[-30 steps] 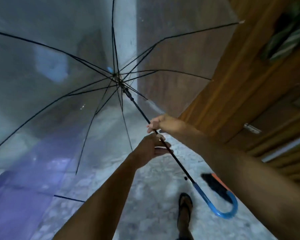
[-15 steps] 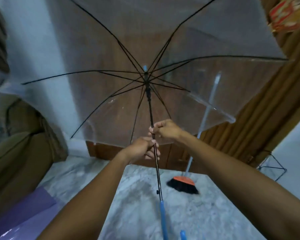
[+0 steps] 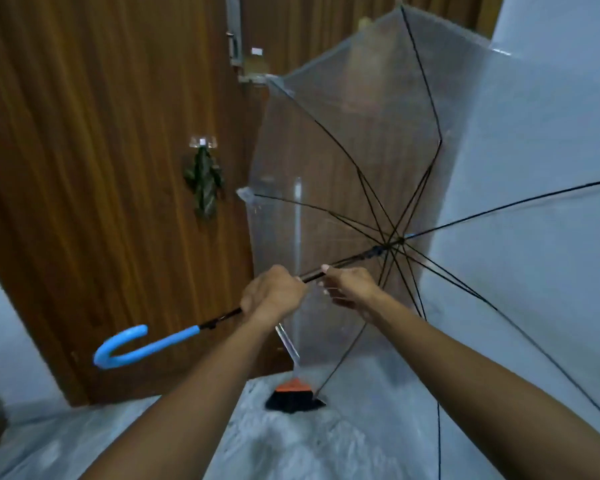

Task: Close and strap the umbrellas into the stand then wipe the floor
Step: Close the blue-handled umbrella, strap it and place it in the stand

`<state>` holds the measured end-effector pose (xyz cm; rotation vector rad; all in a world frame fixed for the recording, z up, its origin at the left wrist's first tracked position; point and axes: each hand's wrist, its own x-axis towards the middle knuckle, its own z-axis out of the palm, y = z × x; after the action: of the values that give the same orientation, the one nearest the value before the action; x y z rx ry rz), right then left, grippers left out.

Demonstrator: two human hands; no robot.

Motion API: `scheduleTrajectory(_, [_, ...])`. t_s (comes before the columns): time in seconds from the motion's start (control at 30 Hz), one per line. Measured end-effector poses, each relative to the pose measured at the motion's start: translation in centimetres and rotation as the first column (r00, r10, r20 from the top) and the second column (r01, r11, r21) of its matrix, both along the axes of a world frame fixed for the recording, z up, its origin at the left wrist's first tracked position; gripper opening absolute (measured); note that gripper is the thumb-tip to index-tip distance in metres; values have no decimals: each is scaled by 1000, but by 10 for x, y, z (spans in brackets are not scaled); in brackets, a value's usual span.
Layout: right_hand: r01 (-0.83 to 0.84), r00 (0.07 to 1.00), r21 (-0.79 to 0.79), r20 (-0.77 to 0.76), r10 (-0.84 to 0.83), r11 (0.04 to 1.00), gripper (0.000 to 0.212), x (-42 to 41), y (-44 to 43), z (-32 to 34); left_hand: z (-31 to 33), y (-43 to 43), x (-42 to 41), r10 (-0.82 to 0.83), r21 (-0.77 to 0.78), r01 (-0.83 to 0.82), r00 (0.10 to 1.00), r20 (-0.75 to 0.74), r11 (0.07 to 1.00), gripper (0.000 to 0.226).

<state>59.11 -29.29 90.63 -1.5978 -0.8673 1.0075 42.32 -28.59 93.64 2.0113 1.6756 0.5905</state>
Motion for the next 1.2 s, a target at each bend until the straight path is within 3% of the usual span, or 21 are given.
scheduleTrajectory(0.13, [225,916,68,-355,-188,972,29,97,-36,19,12,-15,45,-116,20,116,993,19,993,55])
scheduleTrajectory(0.23, [298,847,114,-489,-208,948,36,156,-62,44,24,-23,76,-235,1,235,969,78,972,57])
scheduleTrajectory(0.37, [380,805,187,-550,-223,906,26,204,-90,79,45,-36,115,-384,55,380,909,161,923,58])
scheduleTrajectory(0.43, [433,792,216,-554,-256,875,31,220,-101,93,59,-45,131,-453,50,453,871,191,890,53])
scheduleTrajectory(0.57, [527,772,260,-543,-329,809,25,257,-119,116,71,-50,137,-612,-55,620,783,112,783,45])
scheduleTrajectory(0.63, [590,735,270,-569,-368,761,27,271,-129,127,68,-50,138,-606,-83,613,789,101,786,48])
scheduleTrajectory(0.83, [698,649,305,-653,-391,648,34,272,-136,149,63,-66,165,-579,124,566,801,153,815,46])
scheduleTrajectory(1.0, [609,695,364,-673,-253,705,21,219,-115,147,73,-76,175,-512,88,507,821,254,857,44])
scheduleTrajectory(1.2, [512,653,326,-749,-113,795,40,145,-89,134,100,-74,194,-438,146,413,864,249,899,42])
